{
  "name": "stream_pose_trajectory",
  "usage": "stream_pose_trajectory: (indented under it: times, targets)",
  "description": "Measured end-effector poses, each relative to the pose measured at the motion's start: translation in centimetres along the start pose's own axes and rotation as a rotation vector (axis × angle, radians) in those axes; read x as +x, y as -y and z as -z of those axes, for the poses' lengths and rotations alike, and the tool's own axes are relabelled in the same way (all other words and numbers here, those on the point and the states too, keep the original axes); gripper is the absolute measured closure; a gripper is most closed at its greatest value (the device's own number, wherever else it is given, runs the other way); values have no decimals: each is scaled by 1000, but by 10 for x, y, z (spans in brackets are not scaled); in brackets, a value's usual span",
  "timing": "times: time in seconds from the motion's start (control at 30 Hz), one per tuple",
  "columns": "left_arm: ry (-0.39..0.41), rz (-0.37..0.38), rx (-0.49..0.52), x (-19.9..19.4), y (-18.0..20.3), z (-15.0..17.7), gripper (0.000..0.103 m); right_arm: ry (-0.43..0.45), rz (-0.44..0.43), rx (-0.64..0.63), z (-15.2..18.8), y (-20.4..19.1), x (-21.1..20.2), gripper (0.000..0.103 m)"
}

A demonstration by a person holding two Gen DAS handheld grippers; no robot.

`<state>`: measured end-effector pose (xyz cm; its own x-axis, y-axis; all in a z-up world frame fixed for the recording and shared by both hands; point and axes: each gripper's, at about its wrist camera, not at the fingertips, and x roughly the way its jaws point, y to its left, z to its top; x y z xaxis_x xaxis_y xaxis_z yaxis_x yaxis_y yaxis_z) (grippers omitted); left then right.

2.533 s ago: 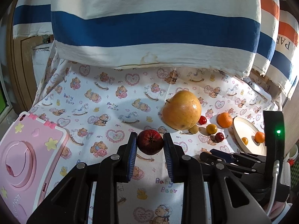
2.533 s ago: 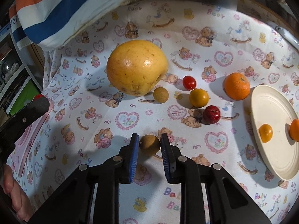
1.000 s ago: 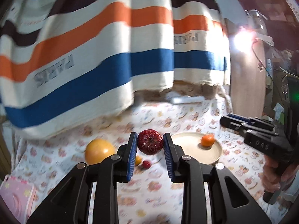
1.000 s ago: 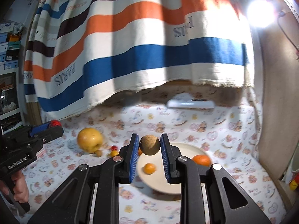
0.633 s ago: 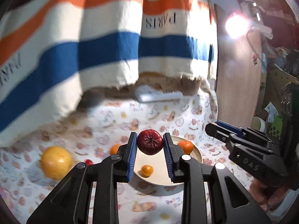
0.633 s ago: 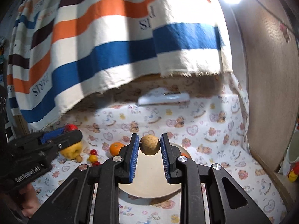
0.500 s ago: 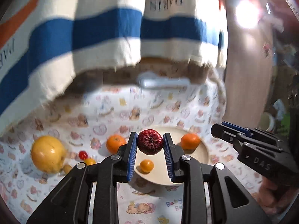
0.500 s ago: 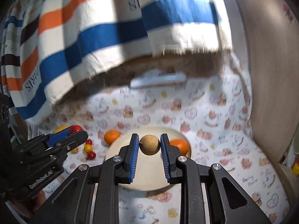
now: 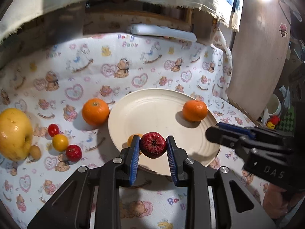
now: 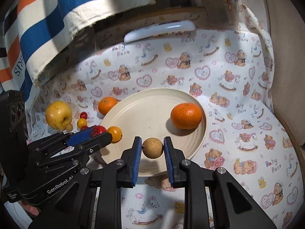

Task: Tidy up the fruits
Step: 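Carry the held red fruit and brown fruit over the white plate, then open both grippers to set the red and brown fruits on the plate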

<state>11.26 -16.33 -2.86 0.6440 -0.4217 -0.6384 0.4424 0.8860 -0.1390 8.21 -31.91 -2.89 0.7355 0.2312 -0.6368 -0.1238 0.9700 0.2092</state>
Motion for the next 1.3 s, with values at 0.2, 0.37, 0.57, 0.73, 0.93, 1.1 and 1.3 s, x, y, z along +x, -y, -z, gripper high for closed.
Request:
stream_pose_trajectory:
  times: [0.2, 0.37, 0.57, 0.73, 0.93, 1.1, 1.3]
  targets:
    - [4, -20, -17, 0, -5, 0, 76, -60, 10, 4, 3, 1, 11, 78]
    - [-1, -29, -9, 1, -6, 0, 76, -79, 20, 4, 4, 2, 15, 78]
    - [-15, -37, 6, 5, -4, 2, 76, -92, 31, -9, 4, 1, 17, 78]
    - [-29, -40, 11, 8, -3, 4, 76, -91, 34, -19, 3, 0, 18, 78]
    - [-41, -36, 6, 11, -5, 4, 76, -90, 34, -22, 3, 0, 17, 78]
    - [-56, -48, 41, 13, -2, 4, 76, -89, 37, -28, 3, 0, 17, 78]
    - [-58, -57, 63, 14, 3, 5, 75, -90, 36, -35, 3, -1, 17, 78]
